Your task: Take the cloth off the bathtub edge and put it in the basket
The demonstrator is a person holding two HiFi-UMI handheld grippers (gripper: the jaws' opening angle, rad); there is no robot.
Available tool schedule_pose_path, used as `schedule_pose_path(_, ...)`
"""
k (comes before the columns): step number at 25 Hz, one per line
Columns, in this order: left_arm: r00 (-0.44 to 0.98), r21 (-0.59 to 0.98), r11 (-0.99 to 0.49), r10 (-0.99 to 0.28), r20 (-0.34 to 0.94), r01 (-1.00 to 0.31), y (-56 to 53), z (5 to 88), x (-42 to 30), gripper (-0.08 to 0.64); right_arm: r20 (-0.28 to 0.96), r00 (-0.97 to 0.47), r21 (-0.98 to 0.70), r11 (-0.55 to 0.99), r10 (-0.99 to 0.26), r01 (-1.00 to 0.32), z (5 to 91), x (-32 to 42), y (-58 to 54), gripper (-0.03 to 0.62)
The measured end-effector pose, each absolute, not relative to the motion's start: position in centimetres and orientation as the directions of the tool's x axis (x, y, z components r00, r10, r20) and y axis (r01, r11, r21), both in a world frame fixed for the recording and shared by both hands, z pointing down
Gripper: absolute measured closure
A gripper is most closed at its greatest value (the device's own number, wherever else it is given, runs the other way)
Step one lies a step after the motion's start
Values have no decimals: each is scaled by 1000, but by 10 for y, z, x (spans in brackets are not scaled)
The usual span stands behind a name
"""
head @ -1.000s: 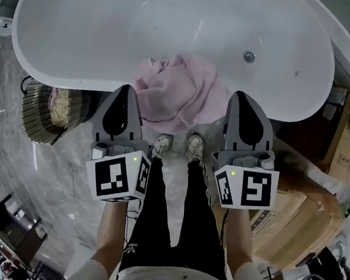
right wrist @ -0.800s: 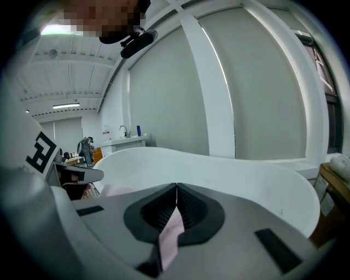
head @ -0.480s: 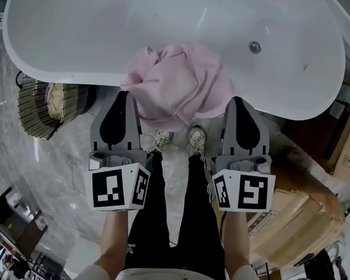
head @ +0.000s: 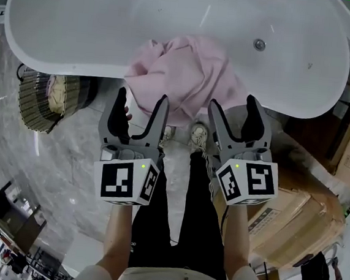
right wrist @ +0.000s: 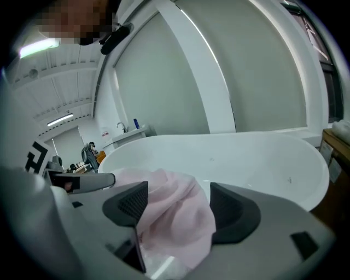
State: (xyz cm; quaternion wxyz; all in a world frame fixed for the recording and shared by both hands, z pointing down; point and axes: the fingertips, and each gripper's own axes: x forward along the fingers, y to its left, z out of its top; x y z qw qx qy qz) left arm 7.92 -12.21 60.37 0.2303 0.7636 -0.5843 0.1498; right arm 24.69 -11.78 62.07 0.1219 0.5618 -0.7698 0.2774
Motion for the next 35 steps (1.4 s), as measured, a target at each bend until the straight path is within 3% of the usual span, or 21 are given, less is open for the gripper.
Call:
schedule_pose_path(3, 270, 213, -181, -800, 535, -960, -119, 621, 73, 214, 552, -313, -304, 163, -773, -939, 642, 253, -112, 233)
schedule_pose_path(13, 288, 248, -159, -688, 666, -955, -121, 674, 79, 210, 689, -187, -226, 37, -701, -973, 701, 278, -102, 227)
schedule_pose_path(35, 402, 403, -148, -622, 672, -903, -126, 705, 92, 207, 684, -114, -173, -8, -721, -985, 719, 275, -108, 235)
